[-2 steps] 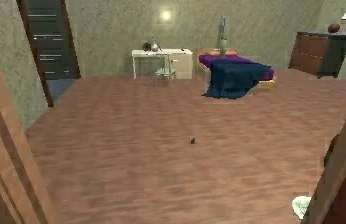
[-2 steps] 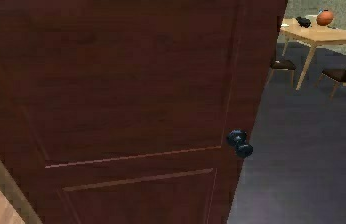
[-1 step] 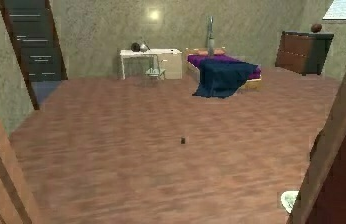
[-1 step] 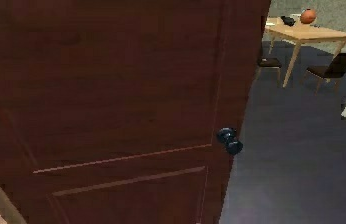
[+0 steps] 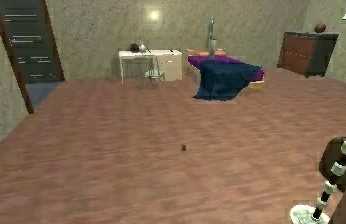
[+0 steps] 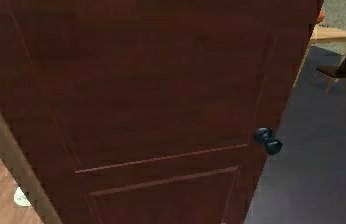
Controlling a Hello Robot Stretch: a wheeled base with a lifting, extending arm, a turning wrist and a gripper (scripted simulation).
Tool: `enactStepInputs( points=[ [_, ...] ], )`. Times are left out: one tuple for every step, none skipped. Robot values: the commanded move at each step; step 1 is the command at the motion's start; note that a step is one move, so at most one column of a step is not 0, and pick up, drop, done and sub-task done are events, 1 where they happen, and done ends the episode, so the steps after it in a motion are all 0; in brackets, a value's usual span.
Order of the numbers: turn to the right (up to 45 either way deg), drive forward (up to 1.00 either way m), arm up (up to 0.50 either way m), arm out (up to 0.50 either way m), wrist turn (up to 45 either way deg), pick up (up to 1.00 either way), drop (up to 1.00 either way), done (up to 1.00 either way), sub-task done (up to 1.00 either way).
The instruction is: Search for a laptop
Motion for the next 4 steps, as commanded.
enactStepInputs(
  points=[
    [30.0, 0.00, 0.00, 0.00, 0.0, 0.00, 0.00, 0.00, 0.00],
    [0.0, 0.20, 0.00, 0.00, 0.0, 0.00, 0.00, 0.00, 0.00],
    [-45.0, 0.00, 0.00, 0.00, 0.0, 0.00, 0.00, 0.00, 0.00],
    [-18.0, 0.00, 0.00, 0.00, 0.0, 0.00, 0.00, 0.00, 0.00]
  ],
)
